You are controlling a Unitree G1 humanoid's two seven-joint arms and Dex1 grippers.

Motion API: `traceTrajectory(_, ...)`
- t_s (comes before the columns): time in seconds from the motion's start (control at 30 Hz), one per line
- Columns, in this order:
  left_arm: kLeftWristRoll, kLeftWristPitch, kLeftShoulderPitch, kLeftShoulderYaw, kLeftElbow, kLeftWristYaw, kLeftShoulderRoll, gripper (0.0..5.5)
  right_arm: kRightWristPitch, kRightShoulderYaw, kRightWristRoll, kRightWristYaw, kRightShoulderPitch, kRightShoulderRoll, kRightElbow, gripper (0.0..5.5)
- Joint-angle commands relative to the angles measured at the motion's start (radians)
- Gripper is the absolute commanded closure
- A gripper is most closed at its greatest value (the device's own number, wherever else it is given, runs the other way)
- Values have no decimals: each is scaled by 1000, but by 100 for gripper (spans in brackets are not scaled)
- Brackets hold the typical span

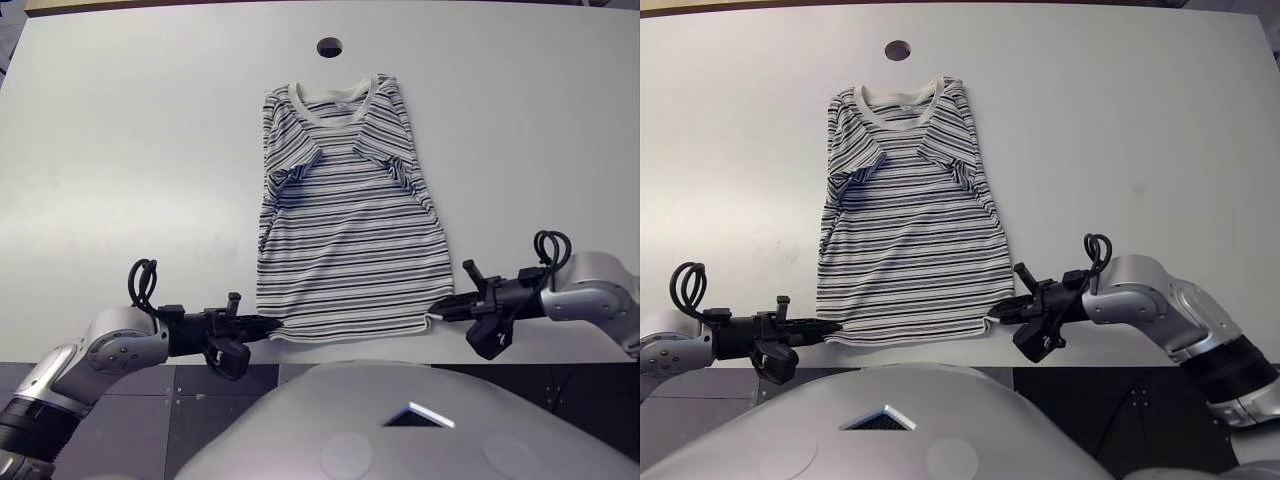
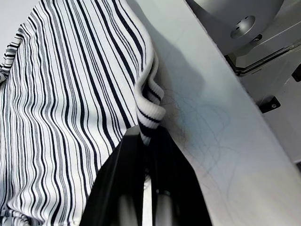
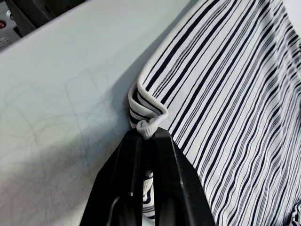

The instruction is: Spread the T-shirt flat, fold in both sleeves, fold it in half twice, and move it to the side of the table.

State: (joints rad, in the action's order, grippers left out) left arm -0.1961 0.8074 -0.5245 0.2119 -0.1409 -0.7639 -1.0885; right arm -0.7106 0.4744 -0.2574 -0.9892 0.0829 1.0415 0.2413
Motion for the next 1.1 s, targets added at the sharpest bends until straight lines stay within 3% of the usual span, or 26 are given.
traceTrajectory(0.03, 159, -11, 25, 16, -11, -18, 21, 536, 34, -44, 144, 38, 36, -21, 39, 540)
traceTrajectory(0.2, 398, -55, 149, -26, 52, 2, 138, 536, 57, -138, 307, 97, 18, -78, -31, 540)
traceTrajectory(0.27, 426, -86, 210, -48, 98, 26, 200, 536, 80, -168, 310, 153, -61, -165, -99, 540)
traceTrajectory(0.43, 388, -152, 365, -89, 234, 89, 333, 536, 139, -181, 156, 347, -275, -410, -326, 540)
traceTrajectory(0.67, 257, -192, 599, -101, 528, 166, 453, 536, 158, -171, -56, 627, -531, -630, -727, 540)
traceTrajectory(1.1, 85, -174, 1004, -87, 1063, 278, 587, 536, 151, -153, -224, 962, -837, -727, -1288, 540)
